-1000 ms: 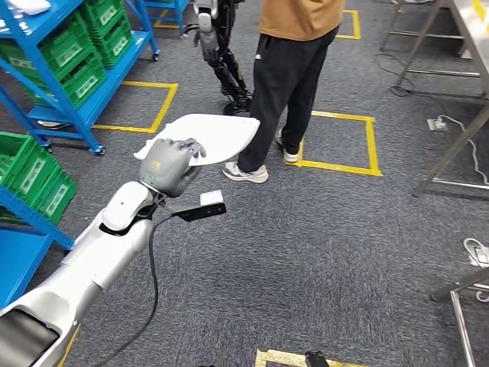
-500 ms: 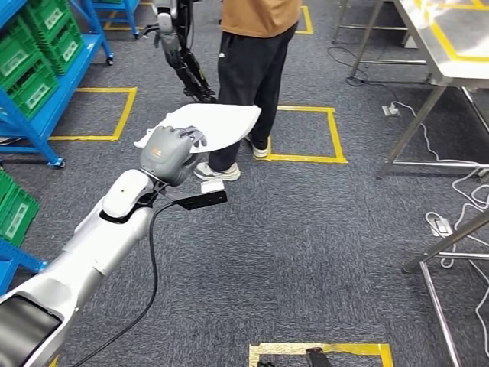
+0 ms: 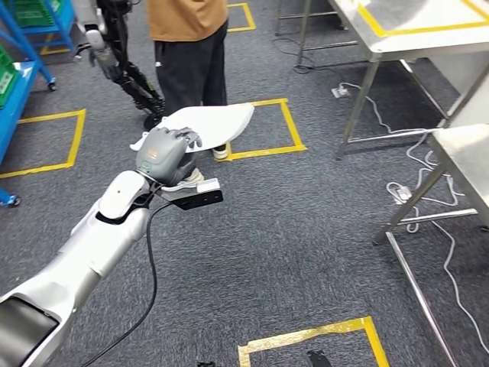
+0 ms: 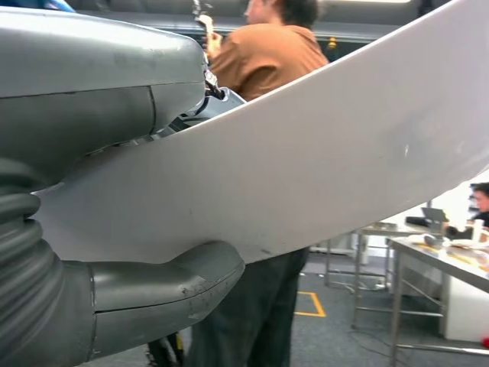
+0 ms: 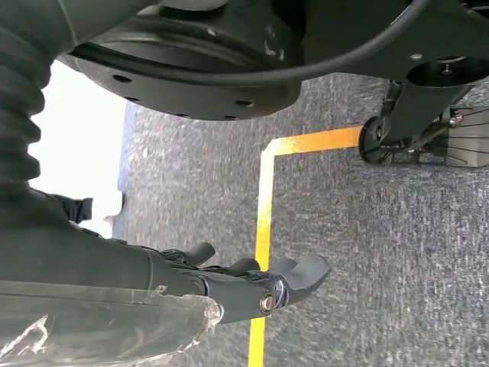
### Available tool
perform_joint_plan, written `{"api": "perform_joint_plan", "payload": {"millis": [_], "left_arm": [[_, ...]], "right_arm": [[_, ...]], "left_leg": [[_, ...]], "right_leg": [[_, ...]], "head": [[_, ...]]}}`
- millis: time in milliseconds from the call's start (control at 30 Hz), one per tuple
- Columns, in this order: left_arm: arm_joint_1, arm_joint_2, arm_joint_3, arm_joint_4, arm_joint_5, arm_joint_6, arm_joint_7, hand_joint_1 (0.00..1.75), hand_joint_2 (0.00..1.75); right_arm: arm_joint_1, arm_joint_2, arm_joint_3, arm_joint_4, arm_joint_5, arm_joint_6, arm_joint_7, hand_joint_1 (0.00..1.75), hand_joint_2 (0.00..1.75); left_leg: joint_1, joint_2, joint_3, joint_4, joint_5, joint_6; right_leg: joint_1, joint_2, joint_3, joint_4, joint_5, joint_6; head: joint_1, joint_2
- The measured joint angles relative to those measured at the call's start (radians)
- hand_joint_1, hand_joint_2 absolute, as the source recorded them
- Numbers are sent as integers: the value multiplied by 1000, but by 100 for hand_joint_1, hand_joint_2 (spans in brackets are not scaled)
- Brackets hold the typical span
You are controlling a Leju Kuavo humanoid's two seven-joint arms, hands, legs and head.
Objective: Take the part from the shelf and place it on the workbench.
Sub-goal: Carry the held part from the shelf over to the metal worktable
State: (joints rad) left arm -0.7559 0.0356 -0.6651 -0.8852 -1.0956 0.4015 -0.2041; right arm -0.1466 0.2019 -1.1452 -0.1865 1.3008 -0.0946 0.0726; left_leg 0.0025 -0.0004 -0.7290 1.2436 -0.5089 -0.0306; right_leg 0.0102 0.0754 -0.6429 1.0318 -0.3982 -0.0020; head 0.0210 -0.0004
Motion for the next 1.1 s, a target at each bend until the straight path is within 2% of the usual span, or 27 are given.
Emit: {"api": "perform_joint_plan", "payload": {"millis": [67,133,167,200,233,267,333,367,400,433,467,500,533,567,600,633,667,733,800,867,900,933,967,1000,1033,1067,1100], "left_arm": [[-3,3,0,0,0,0,0,175,175],[-5,6,0,1,0,0,0,175,175],[-5,7,0,1,0,-1,0,175,175],[-5,7,0,1,0,-1,0,175,175],[-6,6,0,1,0,-2,0,175,175],[-8,6,0,1,0,-2,0,175,175],[-11,7,0,1,1,-2,0,175,175],[-10,9,0,1,2,-3,0,175,175],[-8,12,0,1,4,-3,0,175,175],[-5,14,0,1,5,-3,0,175,175],[-3,15,0,1,5,-4,0,175,175],[-2,16,0,1,6,-4,0,175,175],[-1,17,0,0,6,-3,1,175,175],[-1,18,1,0,6,-3,1,175,175],[-1,20,1,0,6,-3,2,175,175],[-1,23,2,0,6,-3,3,175,175],[-1,25,2,0,6,-3,4,175,175],[0,27,2,0,6,-3,5,175,175],[0,30,2,-2,6,-2,6,175,175],[3,36,2,-2,6,-1,6,175,175],[8,39,2,-2,6,-1,6,175,175],[13,43,2,-2,6,-1,6,175,175],[18,45,2,-2,6,-1,7,175,175],[21,47,2,-2,6,-1,7,175,175],[22,48,3,-3,6,-1,8,175,175],[22,50,3,-4,6,-1,9,175,175],[22,53,4,-5,6,-1,10,175,175]], "right_arm": [[-3,0,0,0,0,0,0,0,175],[-6,0,0,0,2,0,0,0,175],[-6,0,0,0,2,0,0,0,175],[-7,0,0,0,2,0,0,0,175],[-7,0,0,0,3,-1,0,0,175],[-7,0,0,0,3,-2,1,0,175],[-8,0,0,0,3,-5,1,0,175],[-10,0,0,0,2,-7,-1,0,175],[-11,0,0,0,0,-12,-3,0,175],[-12,0,0,0,-3,-18,-7,0,175],[-13,0,0,0,-8,-28,-10,0,175],[-13,0,0,0,-13,-39,-14,0,175],[-11,0,0,0,-18,-50,-17,0,175],[-10,0,-1,0,-22,-60,-19,0,175],[-10,0,-1,0,-23,-67,-21,0,175],[-9,0,-1,0,-24,-72,-23,0,175],[-10,0,-1,0,-25,-75,-23,0,175],[-8,-2,-2,0,-27,-81,-25,0,175],[-8,-3,-5,-1,-32,-91,-29,0,175],[-11,-4,-11,-1,-37,-100,-33,0,175],[-11,-4,-14,-1,-39,-104,-35,0,175],[-11,-4,-17,-1,-41,-107,-36,0,175],[-9,-4,-20,-1,-42,-111,-37,0,175],[-8,-4,-22,-1,-42,-114,-37,0,175],[-7,-4,-24,-1,-42,-117,-37,0,175],[-6,-5,-25,-1,-42,-119,-37,0,175],[-7,-5,-25,-1,-42,-121,-37,0,175]], "left_leg": [[7,-43,58,-127,67,0],[12,-82,98,-211,90,4],[12,-82,103,-222,87,9],[11,-71,103,-223,87,15],[10,-59,104,-225,89,23],[10,-48,105,-227,90,30],[8,-26,108,-229,90,41],[6,-16,109,-229,89,43],[5,-3,109,-229,88,45],[4,10,109,-229,87,45],[3,23,110,-229,86,45],[3,36,112,-229,84,44],[2,47,115,-229,82,42],[0,57,118,-228,79,39],[-2,66,120,-227,76,35],[-5,76,122,-227,74,31],[-8,85,123,-228,73,27],[-7,101,126,-228,70,17],[-3,73,115,-196,45,7],[-1,26,61,-87,-10,0],[-1,14,26,-20,-35,-1],[-1,9,-3,30,-48,-2],[0,7,-17,49,-43,-3],[1,5,-13,30,-19,-3],[3,-3,9,-21,18,-3],[9,-26,40,-86,53,-6],[14,-50,70,-151,76,-6]], "right_leg": [[-1,25,-2,3,1,7],[-2,47,-10,5,2,17],[-4,56,-14,4,4,23],[-7,65,-18,1,6,29],[-7,57,-23,4,5,34],[-6,34,-32,20,-4,39],[-4,-31,-73,107,-51,47],[-5,-52,-102,170,-82,50],[-5,-62,-132,233,-108,52],[-6,-67,-150,275,-120,53],[-6,-70,-150,281,-115,53],[-6,-74,-131,249,-93,52],[-5,-86,-93,182,-60,50],[-1,-107,-52,110,-36,48],[3,-123,-20,52,-20,43],[6,-134,-2,17,-13,39],[9,-133,2,6,-15,34],[8,-108,1,2,-10,22],[2,-86,4,-3,-6,12],[-3,-64,6,-4,-4,4],[-4,-51,6,-4,-4,1],[-5,-37,6,-4,-4,1],[-6,-23,6,-4,-4,1],[-7,-9,6,-4,-3,2],[-9,5,6,-3,-3,4],[-11,19,5,-3,-2,9],[-11,32,2,1,-3,15]], "head": [[-1,0],[0,0],[0,0],[0,0],[0,0],[3,0],[10,0],[13,0],[13,0],[13,0],[13,0],[13,0],[13,0],[14,0],[13,0],[13,0],[12,0],[12,0],[10,0],[5,0],[4,0],[3,0],[3,0],[3,0],[3,0],[3,0],[3,0]]}}
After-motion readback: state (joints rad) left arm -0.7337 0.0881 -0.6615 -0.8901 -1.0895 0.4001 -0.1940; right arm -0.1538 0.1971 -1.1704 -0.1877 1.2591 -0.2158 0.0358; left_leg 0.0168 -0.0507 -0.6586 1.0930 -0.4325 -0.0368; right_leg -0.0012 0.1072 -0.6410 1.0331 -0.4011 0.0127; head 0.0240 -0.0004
